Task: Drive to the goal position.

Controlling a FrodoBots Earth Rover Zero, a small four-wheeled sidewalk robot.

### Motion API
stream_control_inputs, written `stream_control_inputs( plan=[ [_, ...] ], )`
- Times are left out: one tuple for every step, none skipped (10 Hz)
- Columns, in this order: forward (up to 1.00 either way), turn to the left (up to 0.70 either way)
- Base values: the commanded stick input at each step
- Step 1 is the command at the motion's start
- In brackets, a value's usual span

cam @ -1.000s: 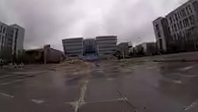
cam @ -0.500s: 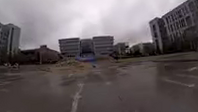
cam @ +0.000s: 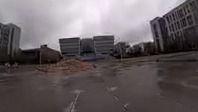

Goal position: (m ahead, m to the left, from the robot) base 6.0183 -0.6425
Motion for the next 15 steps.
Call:
stream_control_inputs(
  plan=[
    [1.00, 0.00],
    [1.00, 0.00],
    [1.00, 0.00],
    [1.00, 0.00],
    [1.00, 0.00],
    [1.00, 0.00],
    [1.00, 0.00],
    [1.00, 0.00],
    [1.00, 0.00],
    [1.00, 0.00],
    [1.00, 0.00],
    [1.00, 0.00],
    [1.00, 0.00],
    [1.00, 0.00],
    [1.00, -0.20]
  ],
)
